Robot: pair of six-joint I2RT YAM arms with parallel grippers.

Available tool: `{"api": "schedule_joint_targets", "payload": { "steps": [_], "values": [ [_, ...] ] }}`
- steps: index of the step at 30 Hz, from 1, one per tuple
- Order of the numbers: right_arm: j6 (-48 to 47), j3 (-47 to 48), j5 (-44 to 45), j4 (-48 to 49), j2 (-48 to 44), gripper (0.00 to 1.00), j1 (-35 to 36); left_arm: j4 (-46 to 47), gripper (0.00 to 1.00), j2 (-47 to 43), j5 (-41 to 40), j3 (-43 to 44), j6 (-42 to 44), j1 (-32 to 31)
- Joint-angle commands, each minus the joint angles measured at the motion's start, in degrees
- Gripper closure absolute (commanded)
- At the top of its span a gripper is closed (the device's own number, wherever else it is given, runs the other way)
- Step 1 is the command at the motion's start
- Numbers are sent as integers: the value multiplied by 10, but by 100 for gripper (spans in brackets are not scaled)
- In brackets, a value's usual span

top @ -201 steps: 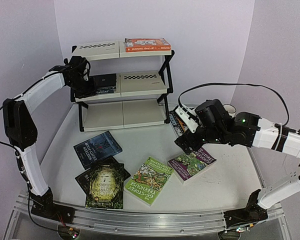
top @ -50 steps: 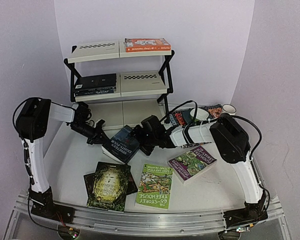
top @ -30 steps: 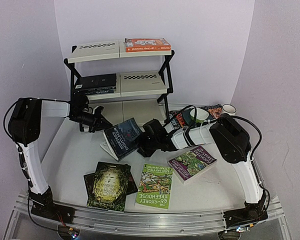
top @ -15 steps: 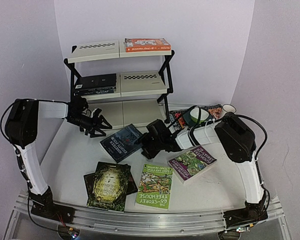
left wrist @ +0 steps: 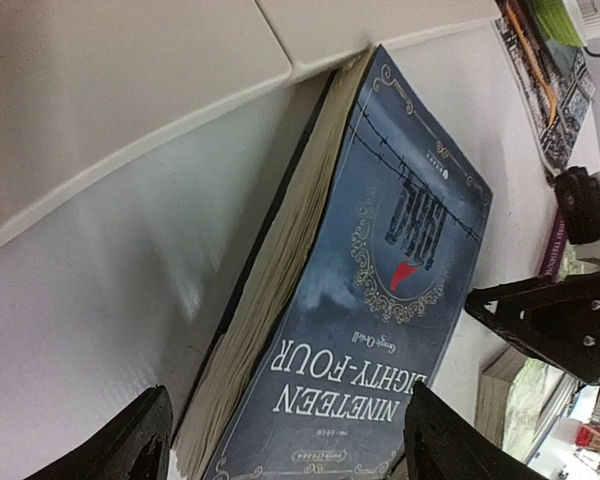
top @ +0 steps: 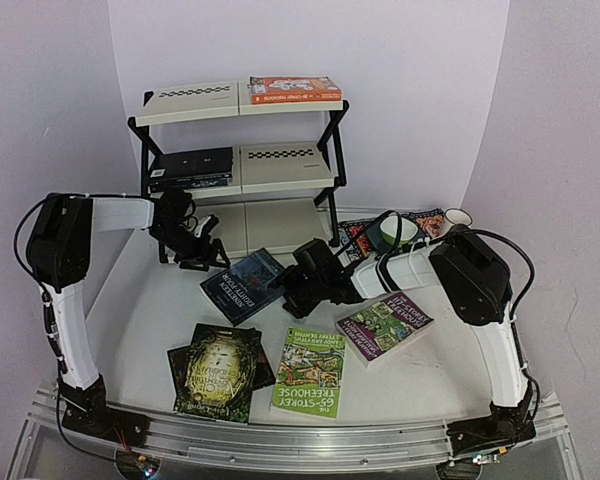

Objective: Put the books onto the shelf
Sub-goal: Pick up the book at the center of the board.

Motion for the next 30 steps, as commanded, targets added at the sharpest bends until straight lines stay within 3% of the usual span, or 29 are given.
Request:
{"api": "schedule_joint_targets", "payload": {
  "steps": [1, 5, 12, 14, 18, 21, 25, 30],
  "values": [
    [-1, 1, 1, -24, 6, 35, -2, -20, 19, 32, -45, 34, 40, -17],
    [-1, 13, 0, -29, 18, 36, -2, -32, 25, 57, -28, 54, 41, -17],
    [-2, 28, -7, -35, 39, 37, -2, -66, 27, 96, -24, 80, 58, -21],
    [4, 30, -11, -36, 46, 37, -2, -72, 33, 102, -3, 79, 61, -23],
    [11, 36, -18, -36, 55, 39, -2, -78, 50, 117, 141, 85, 48, -20],
    [12, 35, -19, -37, 56, 39, -1, -78, 70, 133, 239, 96, 13, -7],
    [10, 25, -18, -38, 49, 38, -2, -72, 98, 131, 292, 108, -15, -6],
    [8, 0, -13, -40, 30, 26, -2, -57, 100, 112, 303, 110, -47, -2]
  ]
}}
